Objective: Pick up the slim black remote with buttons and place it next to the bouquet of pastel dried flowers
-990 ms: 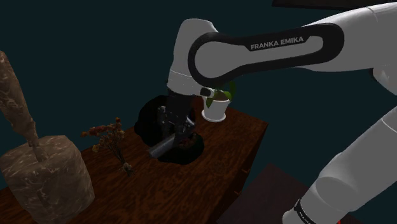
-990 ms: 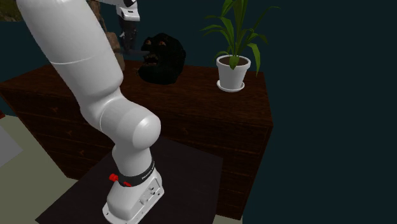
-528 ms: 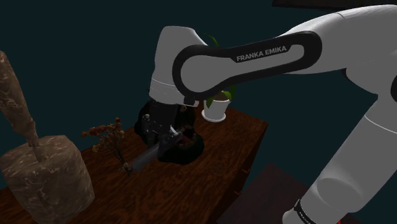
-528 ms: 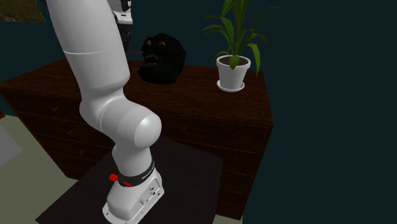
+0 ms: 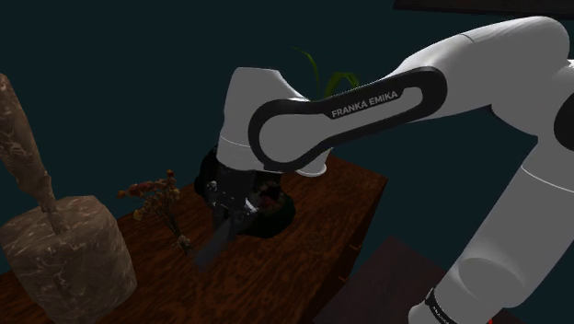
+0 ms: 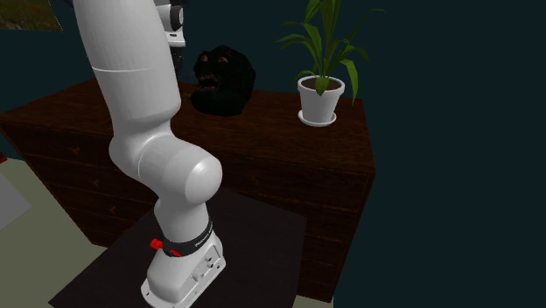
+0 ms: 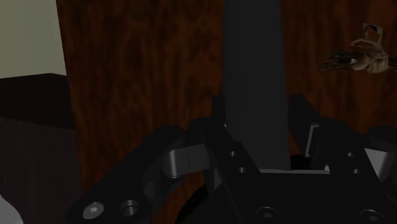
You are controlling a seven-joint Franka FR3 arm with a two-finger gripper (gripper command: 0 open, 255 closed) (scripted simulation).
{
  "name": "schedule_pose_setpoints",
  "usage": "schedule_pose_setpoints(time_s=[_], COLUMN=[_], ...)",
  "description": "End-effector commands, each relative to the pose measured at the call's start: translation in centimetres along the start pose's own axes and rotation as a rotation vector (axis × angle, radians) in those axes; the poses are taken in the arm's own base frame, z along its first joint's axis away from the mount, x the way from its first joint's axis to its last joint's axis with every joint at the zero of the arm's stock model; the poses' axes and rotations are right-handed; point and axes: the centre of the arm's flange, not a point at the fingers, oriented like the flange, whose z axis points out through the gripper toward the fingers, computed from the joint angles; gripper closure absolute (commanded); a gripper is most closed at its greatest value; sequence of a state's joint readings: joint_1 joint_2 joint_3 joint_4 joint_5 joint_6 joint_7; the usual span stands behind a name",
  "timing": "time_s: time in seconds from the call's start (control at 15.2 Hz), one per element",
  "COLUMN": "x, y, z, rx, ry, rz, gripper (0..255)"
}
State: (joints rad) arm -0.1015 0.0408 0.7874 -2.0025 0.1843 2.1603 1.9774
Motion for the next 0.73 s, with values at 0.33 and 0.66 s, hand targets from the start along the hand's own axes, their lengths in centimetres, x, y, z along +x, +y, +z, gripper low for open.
schedule_pose_setpoints(time_s=[0.33, 0.66], x=[0.8, 1.4], y=[0.1, 0.2], z=[3.6, 6.2], rx=[0.001, 0.001], ry=[0.000, 0.000], rz=[0.000, 0.000], gripper=[255, 255])
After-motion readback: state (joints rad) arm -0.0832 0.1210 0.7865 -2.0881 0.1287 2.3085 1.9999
